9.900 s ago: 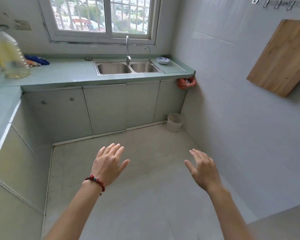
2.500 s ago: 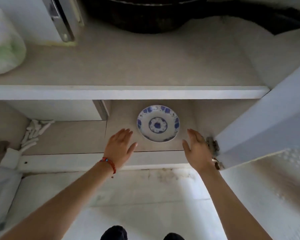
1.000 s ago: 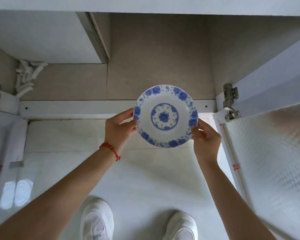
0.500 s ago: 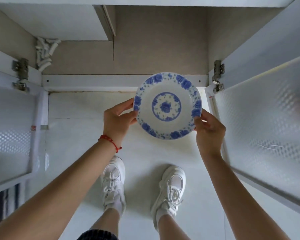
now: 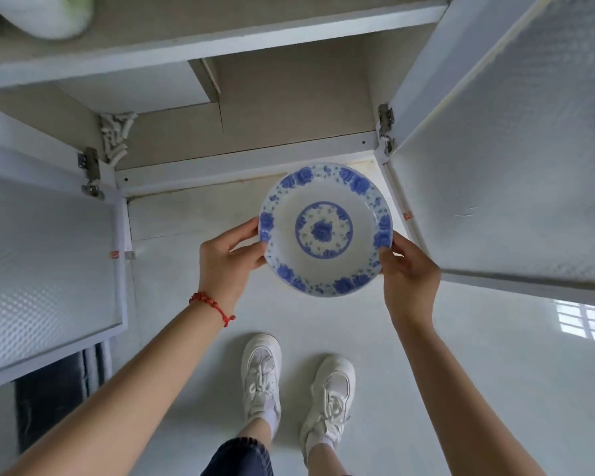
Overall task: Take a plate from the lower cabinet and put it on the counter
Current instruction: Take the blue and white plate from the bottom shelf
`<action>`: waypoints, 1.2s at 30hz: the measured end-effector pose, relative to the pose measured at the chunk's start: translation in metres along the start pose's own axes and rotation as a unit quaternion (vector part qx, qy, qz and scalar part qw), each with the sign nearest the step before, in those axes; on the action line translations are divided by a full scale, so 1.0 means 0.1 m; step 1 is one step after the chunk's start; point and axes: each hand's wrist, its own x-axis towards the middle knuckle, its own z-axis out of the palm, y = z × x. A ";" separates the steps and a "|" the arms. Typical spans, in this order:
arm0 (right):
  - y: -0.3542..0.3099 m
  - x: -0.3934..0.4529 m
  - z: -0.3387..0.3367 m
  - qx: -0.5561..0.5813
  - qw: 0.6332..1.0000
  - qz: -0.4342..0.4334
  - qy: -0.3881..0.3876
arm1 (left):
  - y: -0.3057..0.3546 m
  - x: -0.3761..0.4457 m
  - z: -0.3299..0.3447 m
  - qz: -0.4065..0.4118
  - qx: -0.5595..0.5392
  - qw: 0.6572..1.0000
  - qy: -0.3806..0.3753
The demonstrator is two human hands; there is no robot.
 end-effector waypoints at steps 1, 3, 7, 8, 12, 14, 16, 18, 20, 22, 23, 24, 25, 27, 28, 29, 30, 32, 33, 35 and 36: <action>-0.04 -0.08 -0.06 0.003 1.000 0.000 0.001 | 0.05 -0.09 -0.01 0.001 0.005 1.000 -0.003; -0.13 -0.24 -0.16 0.000 1.000 -0.001 0.002 | 0.16 -0.29 -0.02 0.002 0.010 1.000 -0.002; -0.35 -0.57 -0.40 0.016 1.000 0.006 0.011 | 0.34 -0.72 -0.03 0.001 0.017 1.000 -0.001; -0.40 -0.65 -0.46 0.021 1.000 0.006 0.012 | 0.40 -0.82 -0.04 -0.001 0.018 1.000 0.001; -0.67 -0.94 -0.65 0.046 0.999 0.022 0.012 | 0.69 -1.16 -0.08 -0.011 0.031 0.999 0.006; -0.83 -1.07 -0.75 0.059 0.998 0.032 0.018 | 0.86 -1.28 -0.09 -0.010 0.044 0.999 -0.002; -0.98 -1.21 -0.84 0.072 0.996 0.042 0.029 | 1.04 -1.39 -0.09 -0.009 0.053 0.998 -0.011; -1.14 -1.34 -0.93 0.082 0.994 0.049 0.045 | 1.24 -1.48 -0.09 -0.003 0.064 0.998 -0.023; -1.30 -1.48 -1.03 0.087 0.993 0.056 0.064 | 1.43 -1.58 -0.08 0.000 0.072 0.997 -0.037; -1.45 -1.64 -1.13 0.089 0.991 0.059 0.083 | 1.61 -1.68 -0.07 0.000 0.077 0.996 -0.053; -1.52 -1.71 -1.19 0.094 0.989 0.061 0.094 | 1.70 -1.73 -0.05 -0.001 0.080 0.995 -0.061; -1.59 -1.79 -1.24 0.102 0.987 0.064 0.107 | 1.81 -1.78 -0.03 -0.001 0.083 0.994 -0.070; -1.65 -1.87 -1.29 0.108 0.985 0.067 0.120 | 1.89 -1.83 -0.01 -0.001 0.084 0.993 -0.078; -1.76 -2.02 -1.40 0.119 0.979 0.074 0.148 | 2.08 -1.92 0.05 0.002 0.092 0.990 -0.103; -1.82 -2.10 -1.47 0.123 0.976 0.077 0.163 | 2.18 -1.98 0.08 0.003 0.099 0.988 -0.120; -1.88 -2.19 -1.54 0.126 0.973 0.077 0.176 | 2.27 -2.04 0.11 0.001 0.104 0.985 -0.135; -1.92 -2.28 -1.60 0.129 0.970 0.078 0.189 | 2.35 -2.09 0.14 0.001 0.110 0.983 -0.150; -2.00 -2.46 -1.73 0.139 0.963 0.081 0.216 | 2.49 -2.19 0.22 0.002 0.123 0.976 -0.179; -2.04 -2.55 -1.80 0.143 0.959 0.083 0.231 | 2.56 -2.24 0.27 0.003 0.129 0.972 -0.194; -2.08 -2.71 -1.92 0.150 0.949 0.092 0.262 | 2.68 -2.35 0.39 0.001 0.143 0.964 -0.222; -2.10 -2.79 -1.99 0.156 0.942 0.096 0.281 | 2.73 -2.42 0.46 0.001 0.152 0.959 -0.240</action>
